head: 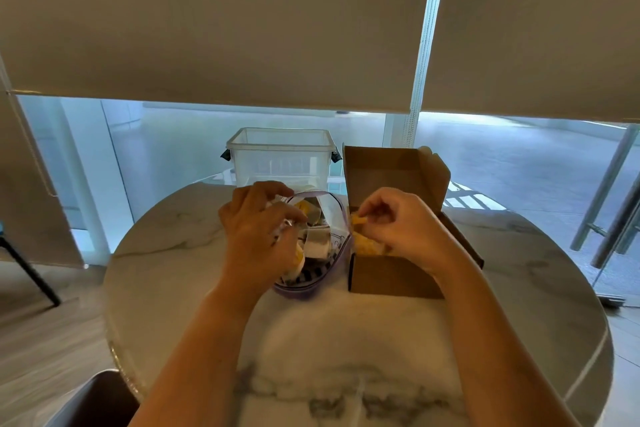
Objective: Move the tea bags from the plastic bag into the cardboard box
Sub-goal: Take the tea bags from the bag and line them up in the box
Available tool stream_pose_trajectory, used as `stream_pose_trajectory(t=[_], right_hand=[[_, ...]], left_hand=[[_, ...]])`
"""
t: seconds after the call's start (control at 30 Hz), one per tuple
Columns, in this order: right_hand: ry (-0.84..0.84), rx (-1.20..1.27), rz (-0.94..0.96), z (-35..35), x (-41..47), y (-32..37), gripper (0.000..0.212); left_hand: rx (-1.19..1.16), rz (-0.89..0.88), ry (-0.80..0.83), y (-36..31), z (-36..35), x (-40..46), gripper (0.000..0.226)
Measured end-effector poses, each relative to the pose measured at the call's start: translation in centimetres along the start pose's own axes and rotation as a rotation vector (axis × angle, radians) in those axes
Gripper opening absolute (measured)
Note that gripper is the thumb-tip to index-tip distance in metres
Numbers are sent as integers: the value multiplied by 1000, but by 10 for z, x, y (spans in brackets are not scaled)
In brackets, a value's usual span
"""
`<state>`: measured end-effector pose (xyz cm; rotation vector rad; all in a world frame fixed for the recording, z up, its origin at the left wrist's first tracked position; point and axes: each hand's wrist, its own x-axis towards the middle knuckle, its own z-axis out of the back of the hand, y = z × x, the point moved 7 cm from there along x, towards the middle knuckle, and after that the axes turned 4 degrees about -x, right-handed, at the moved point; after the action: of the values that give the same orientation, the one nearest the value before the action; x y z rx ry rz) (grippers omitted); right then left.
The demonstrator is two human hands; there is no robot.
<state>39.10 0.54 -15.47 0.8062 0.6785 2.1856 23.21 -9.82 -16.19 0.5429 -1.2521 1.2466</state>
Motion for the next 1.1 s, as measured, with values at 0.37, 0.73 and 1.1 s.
stream_pose_trajectory(t=[0.37,0.73,1.1], right_hand=[[59,-345,81,-97,3,21,20],[32,410,-216,-37,-7,21,8],[-324,5,-438,56,-11,-76,7]], left_hand=[[-195,150,6,20,-3,-2,36],[-148,9,26,3,-6,-2,36],[-194,-47,840,-56,-106,28,9]])
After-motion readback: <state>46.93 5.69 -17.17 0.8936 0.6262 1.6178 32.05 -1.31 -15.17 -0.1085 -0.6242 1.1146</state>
